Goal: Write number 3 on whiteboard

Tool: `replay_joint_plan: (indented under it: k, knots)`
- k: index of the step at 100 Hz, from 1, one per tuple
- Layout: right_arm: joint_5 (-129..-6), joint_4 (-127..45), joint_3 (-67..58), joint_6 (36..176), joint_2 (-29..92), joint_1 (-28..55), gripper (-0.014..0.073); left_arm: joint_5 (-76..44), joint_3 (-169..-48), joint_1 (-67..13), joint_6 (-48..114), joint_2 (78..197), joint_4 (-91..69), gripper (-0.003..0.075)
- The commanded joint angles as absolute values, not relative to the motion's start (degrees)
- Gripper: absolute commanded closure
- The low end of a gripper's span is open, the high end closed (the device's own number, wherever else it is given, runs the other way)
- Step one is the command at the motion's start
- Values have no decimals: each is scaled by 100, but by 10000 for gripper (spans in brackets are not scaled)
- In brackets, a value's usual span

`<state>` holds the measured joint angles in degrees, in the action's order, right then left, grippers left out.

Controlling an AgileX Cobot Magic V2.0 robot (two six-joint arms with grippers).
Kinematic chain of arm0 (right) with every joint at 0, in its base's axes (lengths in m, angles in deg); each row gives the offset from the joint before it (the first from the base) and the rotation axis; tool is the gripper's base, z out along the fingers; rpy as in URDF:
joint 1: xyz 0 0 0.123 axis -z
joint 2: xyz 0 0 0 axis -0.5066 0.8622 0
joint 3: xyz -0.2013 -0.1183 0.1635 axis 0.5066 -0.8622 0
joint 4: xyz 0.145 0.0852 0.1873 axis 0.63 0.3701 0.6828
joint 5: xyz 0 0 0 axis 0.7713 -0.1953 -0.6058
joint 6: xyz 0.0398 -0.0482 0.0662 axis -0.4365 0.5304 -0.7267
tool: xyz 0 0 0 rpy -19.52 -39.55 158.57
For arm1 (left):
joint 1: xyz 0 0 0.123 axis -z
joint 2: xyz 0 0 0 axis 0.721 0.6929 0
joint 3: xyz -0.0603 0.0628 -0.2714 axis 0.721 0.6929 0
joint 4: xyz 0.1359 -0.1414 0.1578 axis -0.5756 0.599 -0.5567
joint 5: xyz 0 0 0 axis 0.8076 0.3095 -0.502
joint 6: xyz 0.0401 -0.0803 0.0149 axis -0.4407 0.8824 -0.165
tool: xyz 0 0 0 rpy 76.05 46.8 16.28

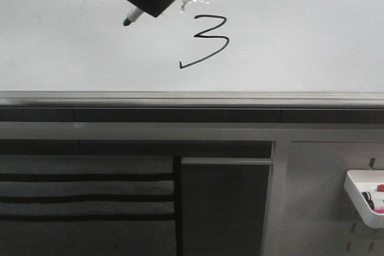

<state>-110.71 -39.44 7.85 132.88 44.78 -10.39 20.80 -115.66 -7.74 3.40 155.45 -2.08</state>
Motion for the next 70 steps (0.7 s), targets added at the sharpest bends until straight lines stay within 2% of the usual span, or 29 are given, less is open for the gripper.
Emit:
replay_joint_plan:
  k: [1,5,17,24,43,57,70]
  knots:
    - [-10664,-3818,922,13272,4310,-1047,554,1891,-11763,-732,517,15408,127,739]
    - [-10678,-3818,922,13272,4310,-1047,524,1881,-11763,-732,517,15408,127,739]
    - [-10643,-3916,934,12984,4310,-939,328,1820,-11763,-801,553,15408,115,739]
    - [-10655,-4045,959,12683,4253,-774,258,1713,-11763,-956,695,15408,36,739]
    - [-10720,-4350,996,11724,3877,31,253,856,-11556,-1963,2075,15408,-602,739]
    - [-10839,-4350,985,11566,3670,582,253,-413,-10880,-3090,3690,15408,-601,739]
    - [-10981,-4350,985,11566,3628,731,253,-1436,-10253,-3722,3874,15408,-150,739]
